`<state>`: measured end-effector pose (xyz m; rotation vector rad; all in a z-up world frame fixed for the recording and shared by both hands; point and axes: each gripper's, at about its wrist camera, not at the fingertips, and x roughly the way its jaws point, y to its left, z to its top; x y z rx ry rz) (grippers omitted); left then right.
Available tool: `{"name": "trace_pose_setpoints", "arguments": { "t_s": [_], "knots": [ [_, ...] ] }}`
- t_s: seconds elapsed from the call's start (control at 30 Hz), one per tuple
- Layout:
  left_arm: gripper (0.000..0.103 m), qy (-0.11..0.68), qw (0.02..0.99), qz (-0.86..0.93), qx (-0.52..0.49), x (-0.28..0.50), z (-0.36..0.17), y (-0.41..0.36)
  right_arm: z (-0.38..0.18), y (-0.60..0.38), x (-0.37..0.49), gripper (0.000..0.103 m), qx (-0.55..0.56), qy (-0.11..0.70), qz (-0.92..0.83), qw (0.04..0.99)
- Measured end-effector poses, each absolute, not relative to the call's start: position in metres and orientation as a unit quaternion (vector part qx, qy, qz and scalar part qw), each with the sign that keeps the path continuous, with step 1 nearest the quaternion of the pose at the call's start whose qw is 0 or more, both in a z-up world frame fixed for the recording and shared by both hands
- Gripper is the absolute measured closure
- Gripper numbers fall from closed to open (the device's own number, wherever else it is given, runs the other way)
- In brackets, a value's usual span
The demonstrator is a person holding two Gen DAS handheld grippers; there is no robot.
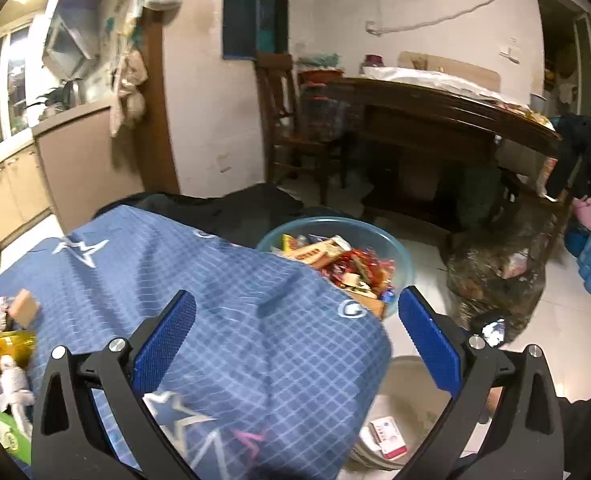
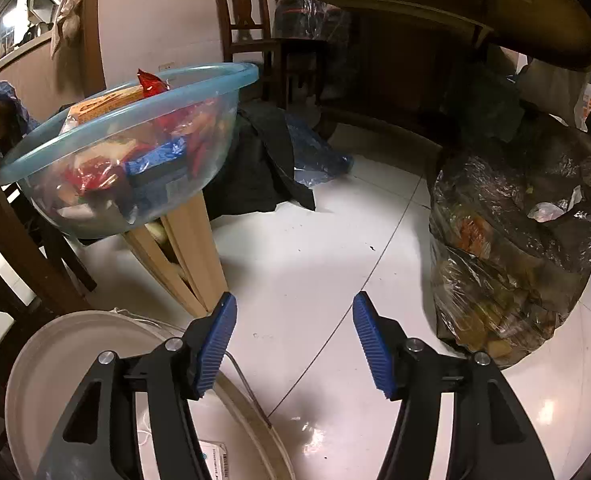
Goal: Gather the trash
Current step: 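Move both open tools back to the trash pile on the table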
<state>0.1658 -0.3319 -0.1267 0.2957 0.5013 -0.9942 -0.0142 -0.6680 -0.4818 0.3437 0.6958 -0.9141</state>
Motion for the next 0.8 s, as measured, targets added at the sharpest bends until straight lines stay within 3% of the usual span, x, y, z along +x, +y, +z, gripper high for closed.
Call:
{"name": "trace_pose_setpoints", "arguments": {
  "t_s": [0.1, 0.27, 0.4, 0.57, 0.7, 0.8],
  "knots": [
    [0.005, 0.219, 0.854, -0.451, 0.137, 0.168, -0.116, -0.309, -0.461, -0.656, -0.019, 0.038, 0.143, 0.319, -0.43, 0.832],
    [0.005, 0.198, 0.894, -0.386, 0.115, 0.185, -0.098, -0.237, -0.368, -0.611, -0.019, 0.024, 0.048, 0.257, -0.388, 0.884],
    [0.005, 0.191, 0.938, -0.284, 0.059, 0.217, -0.082, -0.138, -0.268, -0.559, 0.006, 0.018, -0.024, 0.189, -0.328, 0.925],
    [0.005, 0.193, 0.972, -0.131, 0.004, 0.246, -0.068, -0.014, -0.169, -0.477, 0.061, 0.017, -0.063, 0.139, -0.171, 0.973],
    [0.005, 0.214, 0.975, -0.055, 0.003, 0.262, -0.073, 0.052, -0.131, -0.402, 0.121, 0.017, -0.068, 0.151, -0.002, 0.986],
    [0.005, 0.273, 0.958, -0.084, -0.001, 0.289, -0.091, 0.08, -0.124, -0.327, 0.182, 0.017, -0.058, 0.204, 0.146, 0.966]
  ]
}}
